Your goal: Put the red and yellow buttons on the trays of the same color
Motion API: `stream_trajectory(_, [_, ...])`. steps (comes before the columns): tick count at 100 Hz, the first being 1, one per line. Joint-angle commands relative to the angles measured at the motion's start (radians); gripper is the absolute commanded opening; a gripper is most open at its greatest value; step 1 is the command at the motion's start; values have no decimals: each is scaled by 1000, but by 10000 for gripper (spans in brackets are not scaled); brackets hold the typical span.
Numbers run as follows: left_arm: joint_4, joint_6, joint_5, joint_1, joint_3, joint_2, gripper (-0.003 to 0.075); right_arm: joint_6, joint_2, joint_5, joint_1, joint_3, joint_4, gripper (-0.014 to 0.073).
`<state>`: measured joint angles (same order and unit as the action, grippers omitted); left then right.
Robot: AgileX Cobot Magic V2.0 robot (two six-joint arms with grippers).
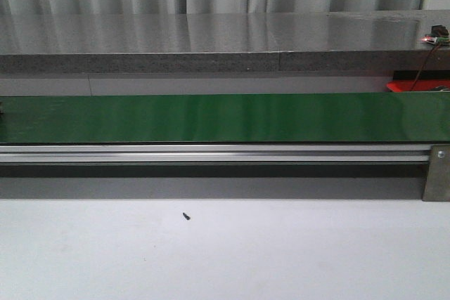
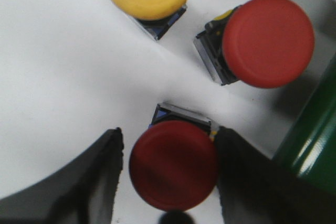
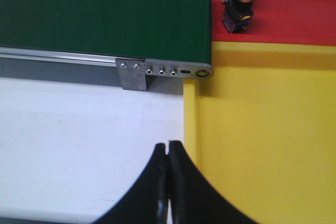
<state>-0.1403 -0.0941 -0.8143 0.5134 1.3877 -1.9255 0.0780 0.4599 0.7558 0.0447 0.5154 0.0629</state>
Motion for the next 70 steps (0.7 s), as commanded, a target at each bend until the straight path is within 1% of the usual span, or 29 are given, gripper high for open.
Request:
stream_trajectory(1, [-11, 8, 38, 3, 23, 52, 239, -2, 3, -62, -1, 21, 4, -69])
stream_trajectory(8, [-11, 8, 43, 3, 23, 52, 194, -2, 3, -62, -1, 21, 4, -69])
stream_trajectory(15, [-11, 8, 43, 3, 23, 54, 177, -2, 3, -62, -1, 21, 4, -69])
stream_trajectory(30, [-12, 8, 18, 3, 24, 89, 178, -2, 3, -62, -1, 21, 4, -69])
stream_trajectory(48, [-23, 8, 11, -3, 24, 213, 179, -2, 3, -62, -1, 21, 4, -69])
stream_trajectory(59, [-23, 3, -4, -35, 24, 262, 179, -2, 3, -62, -1, 21, 4, -69])
stream_trajectory(70, [-16, 0, -8, -78, 24, 273, 179, -2, 3, -62, -1, 21, 4, -69])
